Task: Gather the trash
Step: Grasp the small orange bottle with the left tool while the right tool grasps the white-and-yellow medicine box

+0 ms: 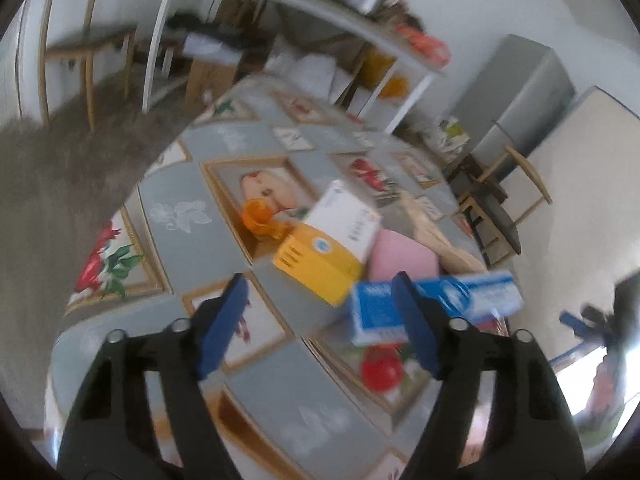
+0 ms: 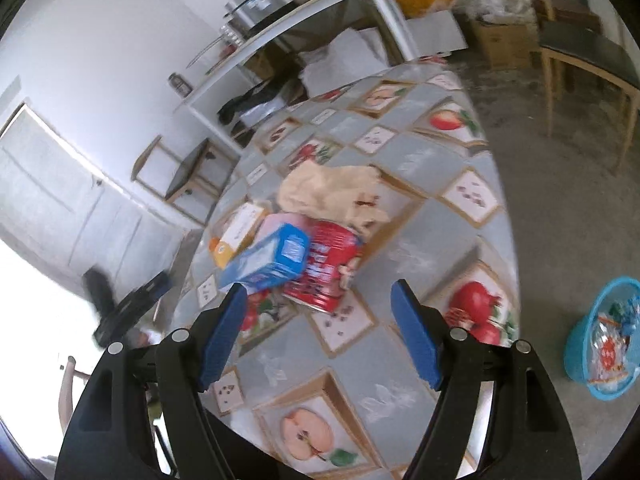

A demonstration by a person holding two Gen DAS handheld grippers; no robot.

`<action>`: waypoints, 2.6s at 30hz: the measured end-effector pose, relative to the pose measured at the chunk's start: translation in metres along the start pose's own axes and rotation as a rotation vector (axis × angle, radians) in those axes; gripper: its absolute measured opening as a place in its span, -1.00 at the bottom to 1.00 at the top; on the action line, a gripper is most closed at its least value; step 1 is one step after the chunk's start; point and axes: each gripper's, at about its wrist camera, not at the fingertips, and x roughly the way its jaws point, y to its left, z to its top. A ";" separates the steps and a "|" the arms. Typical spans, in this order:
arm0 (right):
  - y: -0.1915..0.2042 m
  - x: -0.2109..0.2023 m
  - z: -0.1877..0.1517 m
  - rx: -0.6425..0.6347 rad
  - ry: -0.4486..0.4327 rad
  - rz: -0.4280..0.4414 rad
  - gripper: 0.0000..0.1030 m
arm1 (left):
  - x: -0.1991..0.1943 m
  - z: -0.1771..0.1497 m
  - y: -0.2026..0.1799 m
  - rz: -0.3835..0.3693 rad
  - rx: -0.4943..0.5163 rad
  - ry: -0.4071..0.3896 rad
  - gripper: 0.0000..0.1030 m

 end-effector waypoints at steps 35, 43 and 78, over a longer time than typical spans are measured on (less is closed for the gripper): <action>0.125 0.339 0.148 0.014 0.601 -0.199 0.40 | 0.065 0.026 0.054 0.138 -0.026 0.071 -0.84; 0.150 0.375 0.131 0.057 0.662 -0.012 0.40 | 0.032 0.009 0.063 0.118 -0.013 0.057 -0.84; 0.206 0.326 0.094 -0.125 0.598 -0.284 0.59 | 0.006 -0.012 0.076 0.041 -0.068 0.028 -0.84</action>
